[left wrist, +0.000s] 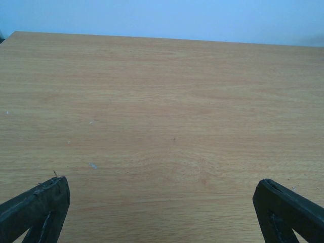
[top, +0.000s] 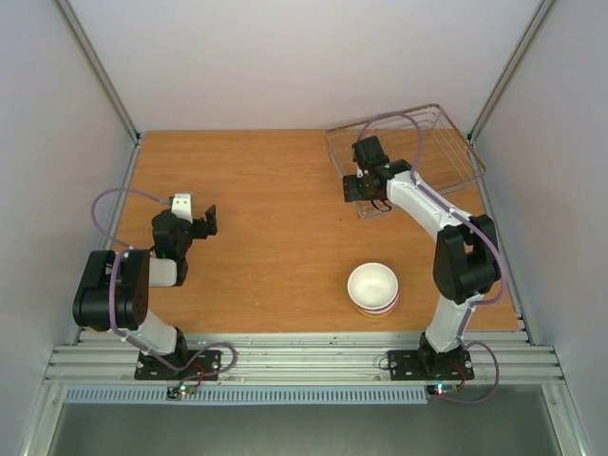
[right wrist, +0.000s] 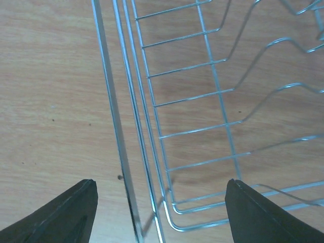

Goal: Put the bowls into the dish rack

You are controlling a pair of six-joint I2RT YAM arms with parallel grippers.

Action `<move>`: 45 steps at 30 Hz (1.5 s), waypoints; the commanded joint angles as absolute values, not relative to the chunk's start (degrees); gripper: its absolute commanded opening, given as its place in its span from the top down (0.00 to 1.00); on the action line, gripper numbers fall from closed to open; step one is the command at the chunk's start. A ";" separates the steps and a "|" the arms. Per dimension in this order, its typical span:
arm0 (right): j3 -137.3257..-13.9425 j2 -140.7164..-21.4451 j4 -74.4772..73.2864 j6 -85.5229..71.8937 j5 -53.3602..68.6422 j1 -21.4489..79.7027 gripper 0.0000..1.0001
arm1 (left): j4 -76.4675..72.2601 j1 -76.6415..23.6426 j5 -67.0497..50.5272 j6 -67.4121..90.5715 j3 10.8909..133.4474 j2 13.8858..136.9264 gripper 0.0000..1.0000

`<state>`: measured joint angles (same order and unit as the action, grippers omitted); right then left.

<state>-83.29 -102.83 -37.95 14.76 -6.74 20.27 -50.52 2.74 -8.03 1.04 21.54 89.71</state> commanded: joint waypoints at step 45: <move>-112.60 -125.57 -42.33 22.99 -13.18 47.31 0.99 | -52.56 2.22 -6.57 0.35 22.76 89.58 0.01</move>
